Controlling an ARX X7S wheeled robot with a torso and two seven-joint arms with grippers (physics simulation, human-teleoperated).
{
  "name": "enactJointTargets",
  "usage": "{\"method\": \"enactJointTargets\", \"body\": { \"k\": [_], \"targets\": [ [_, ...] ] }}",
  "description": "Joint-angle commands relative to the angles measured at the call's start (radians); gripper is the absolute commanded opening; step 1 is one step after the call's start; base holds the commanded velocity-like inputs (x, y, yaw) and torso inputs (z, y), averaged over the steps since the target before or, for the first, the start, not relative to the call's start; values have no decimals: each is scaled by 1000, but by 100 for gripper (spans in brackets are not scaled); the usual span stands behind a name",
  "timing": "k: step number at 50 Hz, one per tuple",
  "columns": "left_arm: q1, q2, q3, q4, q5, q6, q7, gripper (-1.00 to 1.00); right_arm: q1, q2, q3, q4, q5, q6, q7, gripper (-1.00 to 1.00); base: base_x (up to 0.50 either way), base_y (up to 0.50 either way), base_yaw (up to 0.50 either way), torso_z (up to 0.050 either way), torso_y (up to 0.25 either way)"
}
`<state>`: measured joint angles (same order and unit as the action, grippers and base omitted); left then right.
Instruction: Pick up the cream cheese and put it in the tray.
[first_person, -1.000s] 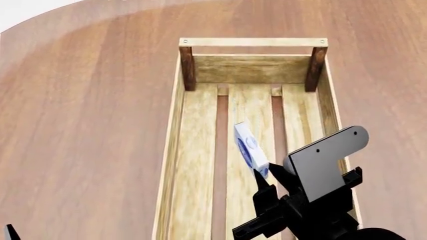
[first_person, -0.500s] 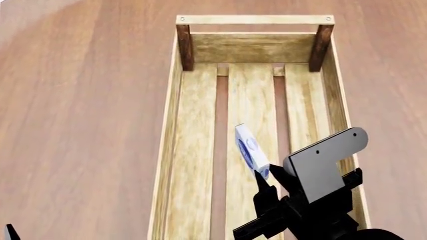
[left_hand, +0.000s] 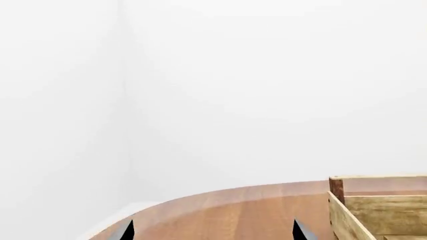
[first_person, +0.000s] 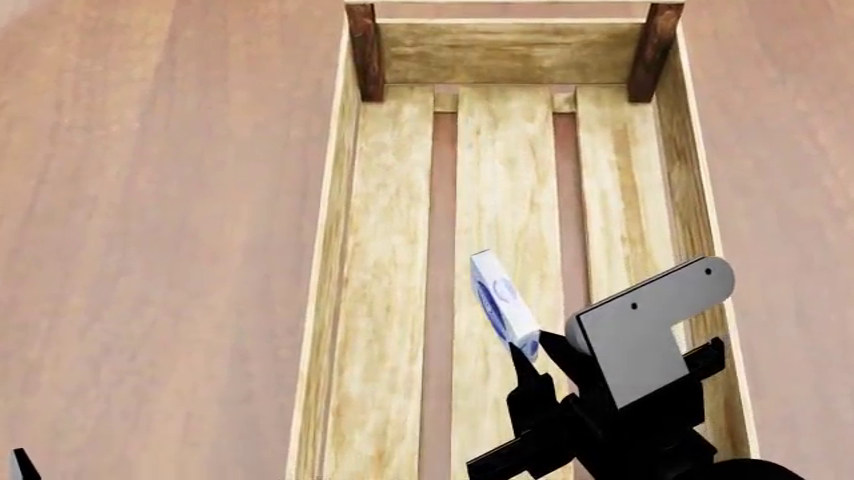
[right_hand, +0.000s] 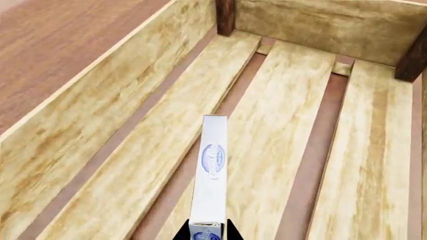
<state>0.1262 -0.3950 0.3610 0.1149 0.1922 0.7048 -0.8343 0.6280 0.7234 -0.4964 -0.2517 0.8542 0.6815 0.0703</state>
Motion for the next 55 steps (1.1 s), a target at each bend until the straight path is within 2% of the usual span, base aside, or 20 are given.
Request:
{"method": "enactJointTargets", "body": {
  "k": [1,18,24,39,55],
  "targets": [
    [-4,-2,5,-7,-1,8,-1,100,6,2,6,-4,-12,-6,-10,-100,0,0,0,0,-33],
    [-9,-6,12,-10,-11,1,2,100,6,1,0,-3,-14,-7,-13,-100,-1,0,0,0,-14],
    [-3,5,-1,3,27,-33,-12,100,9,-3,-4,2,-17,-7,-16,-100,0,0,0,0,-17],
    [-2,-4,7,-5,24,7,-18,100,7,-4,-9,5,-21,-11,-17,-100,0,0,0,0,-134],
    [-8,-11,17,-14,10,20,-16,100,1,-2,-13,13,-26,-21,-23,-100,0,0,0,0,-5]
  ]
}}
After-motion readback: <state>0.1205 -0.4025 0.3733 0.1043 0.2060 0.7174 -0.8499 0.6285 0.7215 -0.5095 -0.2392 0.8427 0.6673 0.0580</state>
